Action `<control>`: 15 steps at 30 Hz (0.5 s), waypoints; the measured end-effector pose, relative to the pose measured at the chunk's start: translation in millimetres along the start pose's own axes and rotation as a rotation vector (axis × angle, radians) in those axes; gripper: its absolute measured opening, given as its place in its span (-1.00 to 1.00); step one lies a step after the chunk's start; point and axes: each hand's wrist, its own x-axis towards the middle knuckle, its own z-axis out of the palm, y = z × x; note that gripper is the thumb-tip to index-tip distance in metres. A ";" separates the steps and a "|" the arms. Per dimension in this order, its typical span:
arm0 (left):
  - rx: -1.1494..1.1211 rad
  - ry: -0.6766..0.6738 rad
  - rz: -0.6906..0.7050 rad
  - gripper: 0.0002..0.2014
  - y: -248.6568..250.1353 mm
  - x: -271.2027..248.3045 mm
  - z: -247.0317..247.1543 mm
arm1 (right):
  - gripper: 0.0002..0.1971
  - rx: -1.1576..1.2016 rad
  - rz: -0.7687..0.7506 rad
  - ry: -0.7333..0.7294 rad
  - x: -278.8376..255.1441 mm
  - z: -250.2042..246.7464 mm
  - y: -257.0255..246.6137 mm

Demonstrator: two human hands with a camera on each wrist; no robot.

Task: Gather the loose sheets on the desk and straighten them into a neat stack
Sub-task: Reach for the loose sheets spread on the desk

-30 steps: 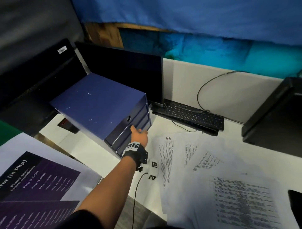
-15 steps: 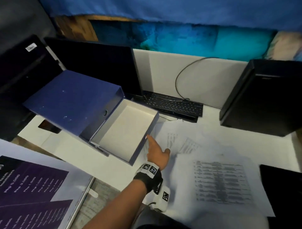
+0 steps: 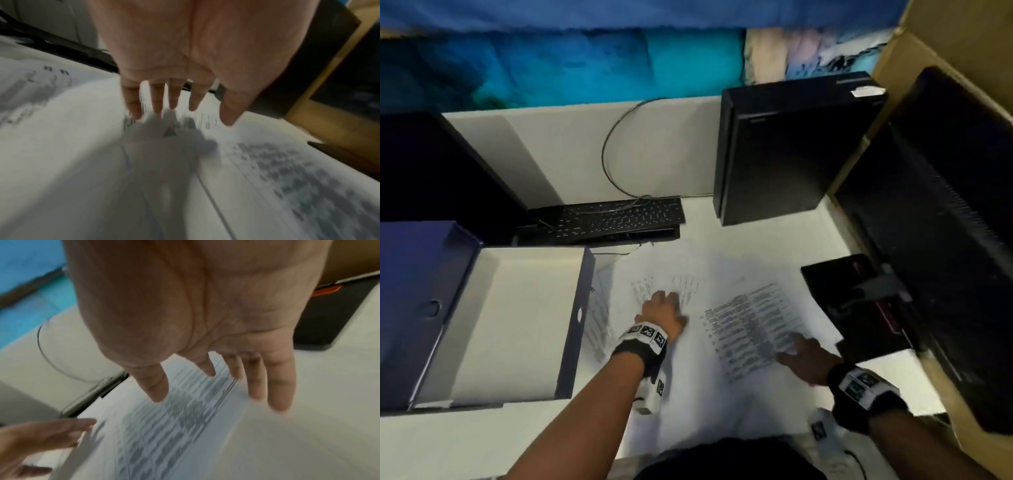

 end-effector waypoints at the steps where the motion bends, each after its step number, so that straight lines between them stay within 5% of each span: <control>1: 0.090 -0.080 -0.016 -0.40 3.0 -0.3 11.4 | -0.16 -0.150 -0.002 0.058 5.8 9.2 -10.8; 4: 0.116 -0.152 -0.009 -0.20 9.0 -12.1 32.0 | -0.11 -0.229 -0.004 0.206 14.6 36.6 -34.8; 8: -0.067 -0.020 -0.032 -0.34 4.3 -16.8 28.4 | -0.12 0.206 0.158 0.450 17.0 48.2 -41.1; 11: -0.133 -0.095 0.013 -0.36 1.3 -10.4 26.3 | -0.03 0.405 0.271 0.446 22.8 47.0 -40.8; 15: -0.156 -0.158 0.056 -0.57 10.3 -6.7 21.2 | 0.06 0.476 0.106 0.454 33.0 45.1 -43.7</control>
